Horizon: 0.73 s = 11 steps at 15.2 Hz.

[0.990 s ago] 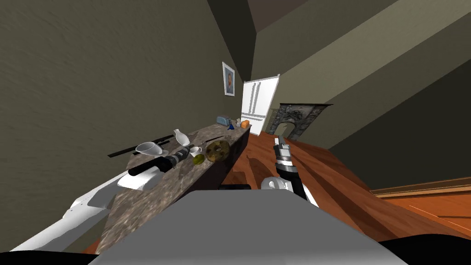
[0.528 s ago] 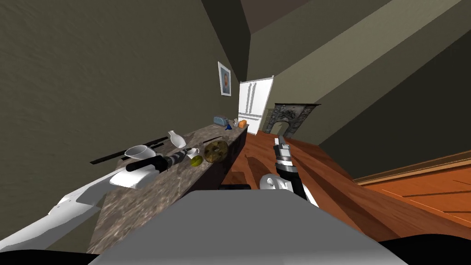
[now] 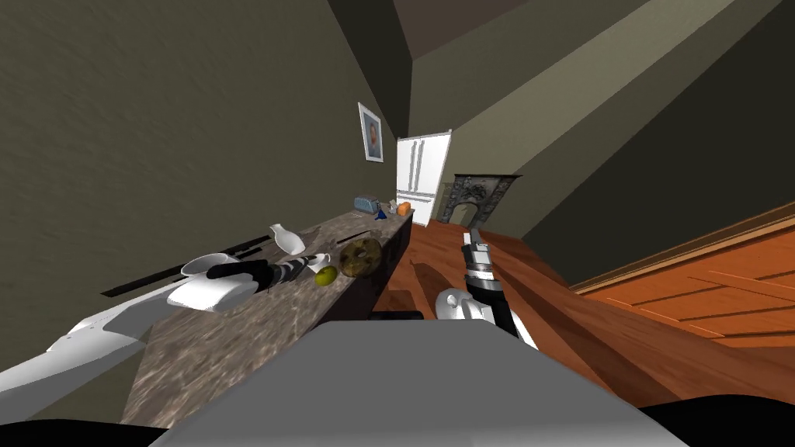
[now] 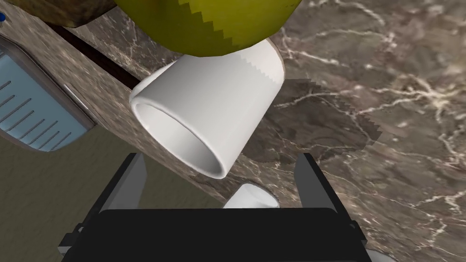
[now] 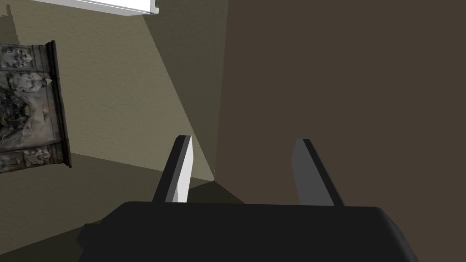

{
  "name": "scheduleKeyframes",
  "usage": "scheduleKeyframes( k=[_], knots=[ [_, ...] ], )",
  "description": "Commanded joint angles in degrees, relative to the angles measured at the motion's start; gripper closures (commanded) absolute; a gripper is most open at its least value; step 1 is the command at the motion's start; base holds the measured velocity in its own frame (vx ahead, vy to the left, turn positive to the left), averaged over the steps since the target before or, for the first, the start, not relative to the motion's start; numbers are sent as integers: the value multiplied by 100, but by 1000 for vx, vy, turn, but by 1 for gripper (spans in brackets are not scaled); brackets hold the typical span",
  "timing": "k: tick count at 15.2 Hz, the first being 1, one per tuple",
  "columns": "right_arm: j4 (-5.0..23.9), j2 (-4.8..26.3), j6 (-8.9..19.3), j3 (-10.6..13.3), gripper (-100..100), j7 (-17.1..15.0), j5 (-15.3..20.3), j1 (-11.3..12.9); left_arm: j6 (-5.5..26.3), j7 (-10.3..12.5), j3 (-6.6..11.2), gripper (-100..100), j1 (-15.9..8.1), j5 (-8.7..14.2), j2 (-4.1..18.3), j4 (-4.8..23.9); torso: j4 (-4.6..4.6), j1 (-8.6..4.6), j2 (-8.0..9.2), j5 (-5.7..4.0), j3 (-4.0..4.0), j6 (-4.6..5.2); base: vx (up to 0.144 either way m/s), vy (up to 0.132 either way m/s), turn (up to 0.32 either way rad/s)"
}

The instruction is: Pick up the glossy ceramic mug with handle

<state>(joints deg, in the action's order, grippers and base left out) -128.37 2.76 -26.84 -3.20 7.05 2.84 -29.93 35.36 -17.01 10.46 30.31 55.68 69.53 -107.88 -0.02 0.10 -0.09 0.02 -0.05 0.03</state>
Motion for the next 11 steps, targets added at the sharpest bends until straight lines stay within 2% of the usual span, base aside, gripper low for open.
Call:
scheduleKeyframes(
  k=[1, 2, 3, 4, 5, 6, 8, 9, 10, 11],
  knots=[
    [0, 0, 0, 0, 0, 0, 0, 0, 254, -39, -21, -100, -13, 165, 155, 91, 0, 0, 0, 0, 0, 0, 0, 7, -153],
    [0, 0, 0, 0, 0, 0, 0, 0, 403, -90, -20, -100, 16, 357, 362, 192, 0, -1, -1, 0, -1, 0, 2, 8, -169],
    [0, 0, 0, 0, 0, 0, 0, 0, 509, -90, -20, -100, 16, 391, 367, 192, 0, -1, -2, 0, -1, 1, 4, 9, -135],
    [0, 0, 0, 0, 0, 0, 0, 0, 654, -138, -21, -100, 44, 550, 563, 288, -1, -1, -3, 0, -2, -1, 6, 7, -173],
    [0, 0, 0, 0, 0, 0, 0, 0, 753, -138, -21, -100, 44, 609, 568, 288, -1, -2, -4, 0, -2, 1, 6, 8, -153],
    [0, 0, 0, 0, 0, 0, 0, 0, 891, -184, -25, -100, 72, 768, 758, 380, -1, -1, -4, 0, -2, -1, 8, 6, -192],
    [0, 0, 0, 0, 0, 0, 0, 0, 987, -184, -25, -100, 72, 816, 758, 380, -1, -1, -6, 0, -3, -2, 7, 8, -77],
    [0, 0, 0, -1, 0, 0, 0, -1, 1180, -227, -31, -100, 98, 1012, 935, 465, -1, -2, -4, 0, -2, -5, 7, 1, -95],
    [0, 0, 0, 0, 0, 0, 0, 0, 1207, -227, -31, -100, 98, 1012, 935, 465, -1, -4, -5, -1, -3, -1, 8, 2, -122],
    [0, 0, 0, 0, 0, 0, 0, 0, 1381, -267, -39, -100, 124, 1196, 1100, 545, -1, -5, -5, 0, -3, -1, 9, 1, -140]
  ],
)
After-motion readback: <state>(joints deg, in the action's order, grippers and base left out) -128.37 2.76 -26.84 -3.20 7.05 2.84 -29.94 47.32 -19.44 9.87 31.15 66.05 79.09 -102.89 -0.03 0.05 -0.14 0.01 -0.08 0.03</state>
